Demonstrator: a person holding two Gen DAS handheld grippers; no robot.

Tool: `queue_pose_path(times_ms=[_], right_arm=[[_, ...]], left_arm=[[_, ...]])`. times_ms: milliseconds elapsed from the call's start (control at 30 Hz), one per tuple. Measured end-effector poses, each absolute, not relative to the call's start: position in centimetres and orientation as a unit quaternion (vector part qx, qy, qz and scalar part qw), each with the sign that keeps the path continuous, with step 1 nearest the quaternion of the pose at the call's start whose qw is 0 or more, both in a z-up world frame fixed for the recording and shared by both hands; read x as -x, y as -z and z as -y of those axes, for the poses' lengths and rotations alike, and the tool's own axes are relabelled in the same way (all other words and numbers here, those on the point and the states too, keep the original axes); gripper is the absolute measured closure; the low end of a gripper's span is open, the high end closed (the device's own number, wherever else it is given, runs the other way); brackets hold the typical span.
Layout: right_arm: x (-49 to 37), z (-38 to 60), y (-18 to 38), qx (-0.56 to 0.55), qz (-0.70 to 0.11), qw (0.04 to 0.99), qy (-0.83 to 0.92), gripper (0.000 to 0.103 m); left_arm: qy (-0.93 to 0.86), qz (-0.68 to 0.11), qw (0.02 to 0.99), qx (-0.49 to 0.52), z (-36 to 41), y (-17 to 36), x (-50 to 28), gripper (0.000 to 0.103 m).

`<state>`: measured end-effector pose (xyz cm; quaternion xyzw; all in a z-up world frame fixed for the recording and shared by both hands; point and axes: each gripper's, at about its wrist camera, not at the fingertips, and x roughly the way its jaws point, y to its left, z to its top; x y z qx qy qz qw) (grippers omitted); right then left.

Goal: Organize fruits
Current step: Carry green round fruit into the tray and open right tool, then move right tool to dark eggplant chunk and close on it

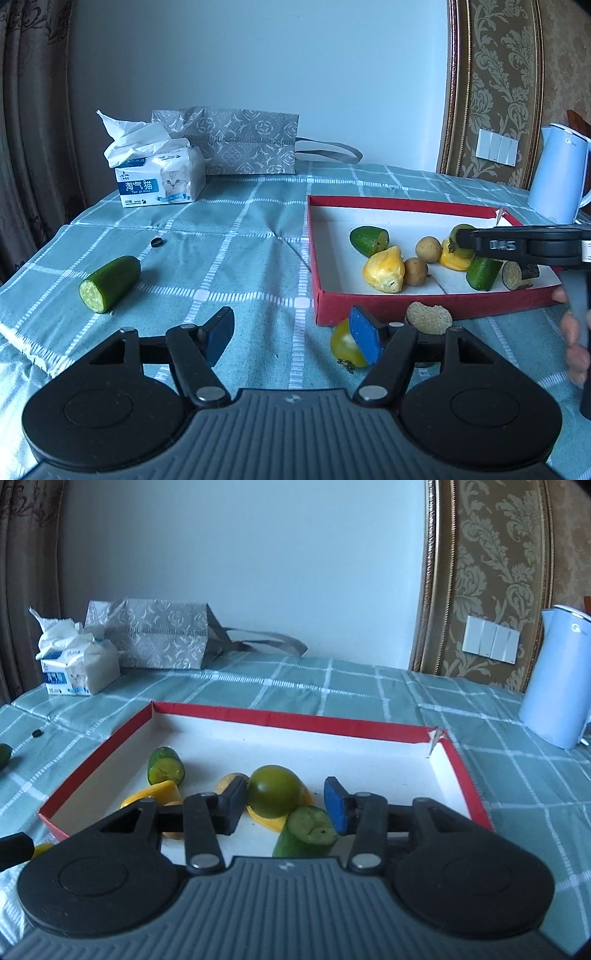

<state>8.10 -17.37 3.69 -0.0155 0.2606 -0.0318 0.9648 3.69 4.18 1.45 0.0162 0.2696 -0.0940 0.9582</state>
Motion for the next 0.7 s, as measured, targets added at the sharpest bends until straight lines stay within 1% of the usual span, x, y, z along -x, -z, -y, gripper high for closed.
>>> queue_pose_path(times_ms=[267, 333, 367, 500, 700], right_arm=[[-0.5, 18.1, -4.1, -0.01, -0.239, 0.97, -0.039, 0.057], [1.1, 17.5, -4.0, -0.01, -0.24, 0.969, -0.066, 0.052], [1.6, 17.1, -3.9, -0.006, -0.242, 0.967, -0.078, 0.051], [2.1, 15.1, -3.4, 0.01, -0.257, 0.959, -0.119, 0.051], [0.3, 12.8, -2.2, 0.013, -0.283, 0.952, -0.118, 0.051]], left_arm=[[0.092, -0.269, 0.959, -0.014, -4.8, -1.3, -2.9, 0.035], [0.092, -0.269, 0.959, -0.015, -5.0, -1.2, -2.7, 0.035], [0.092, -0.268, 0.959, -0.018, -5.2, -1.2, -2.5, 0.035], [0.09, -0.272, 0.958, -0.026, -5.8, -0.9, -1.9, 0.035], [0.093, -0.275, 0.956, -0.033, -6.2, -0.4, -1.7, 0.035]])
